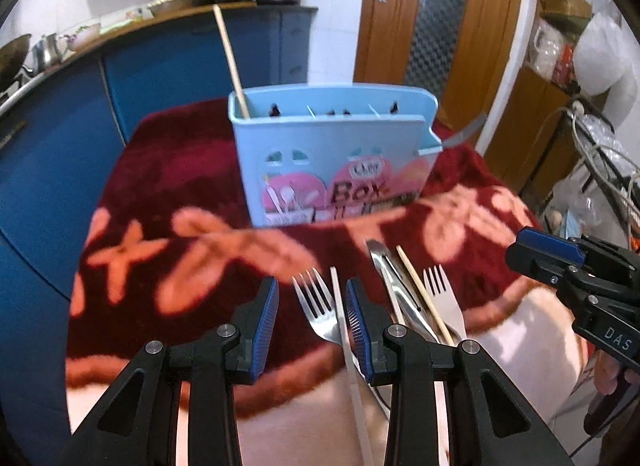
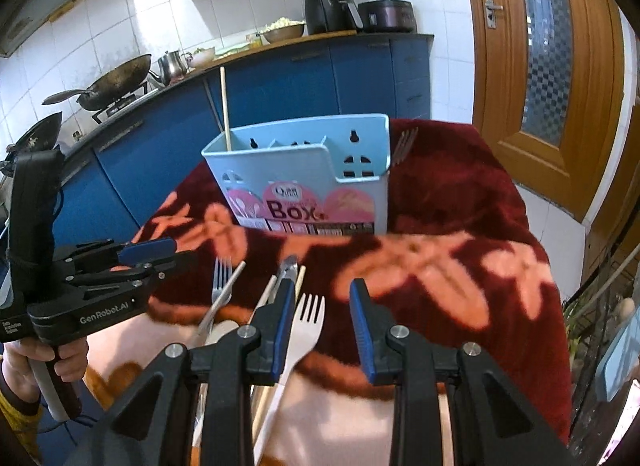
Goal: Organize utensils
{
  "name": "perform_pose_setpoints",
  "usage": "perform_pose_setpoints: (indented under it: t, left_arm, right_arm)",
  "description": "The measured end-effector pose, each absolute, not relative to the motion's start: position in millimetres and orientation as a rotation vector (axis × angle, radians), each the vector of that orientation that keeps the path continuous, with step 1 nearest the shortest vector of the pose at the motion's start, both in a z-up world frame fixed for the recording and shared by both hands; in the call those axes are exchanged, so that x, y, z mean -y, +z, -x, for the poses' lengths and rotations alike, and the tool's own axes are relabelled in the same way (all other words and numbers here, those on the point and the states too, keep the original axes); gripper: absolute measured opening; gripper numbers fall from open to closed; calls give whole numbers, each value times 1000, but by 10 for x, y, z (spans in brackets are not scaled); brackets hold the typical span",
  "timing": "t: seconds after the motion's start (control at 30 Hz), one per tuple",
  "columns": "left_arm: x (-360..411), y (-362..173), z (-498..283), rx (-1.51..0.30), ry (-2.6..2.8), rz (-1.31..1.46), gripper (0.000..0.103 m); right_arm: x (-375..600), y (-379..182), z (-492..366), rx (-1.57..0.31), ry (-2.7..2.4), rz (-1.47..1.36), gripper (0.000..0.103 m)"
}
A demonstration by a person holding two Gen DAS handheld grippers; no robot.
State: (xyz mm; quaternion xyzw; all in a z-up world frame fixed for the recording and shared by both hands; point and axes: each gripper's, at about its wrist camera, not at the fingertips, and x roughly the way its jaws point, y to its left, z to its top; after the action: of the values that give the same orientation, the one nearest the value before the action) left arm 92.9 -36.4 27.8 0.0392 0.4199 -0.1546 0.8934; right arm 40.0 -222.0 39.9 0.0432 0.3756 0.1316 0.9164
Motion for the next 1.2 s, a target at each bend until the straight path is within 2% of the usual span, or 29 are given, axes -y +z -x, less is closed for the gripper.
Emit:
perform_pose_setpoints:
  t: [0.2,0.5,0.6,0.87,1.2]
  left_arm:
    - [436,92,-1036,-957,-324,-74,35]
    - [579,-110,-1159,-1048,-339,-99,19]
    - [596,-105,-1155,-1038,-350,-98,7]
    - [477,-46,-1092,-1003,-365,-28,4]
    - [20,217,-945,-857,-311,99,4]
  right_arm:
    - [2289,305,-408,-797,262,-107,31]
    - [2328,216,-424,-817,268,-122,31]
    - [2333,210,-434,-821,268,-122,31]
    - [2300,195,-453,-835,273,-113,31]
    - [2133,14,-600,-936,312,-119,32]
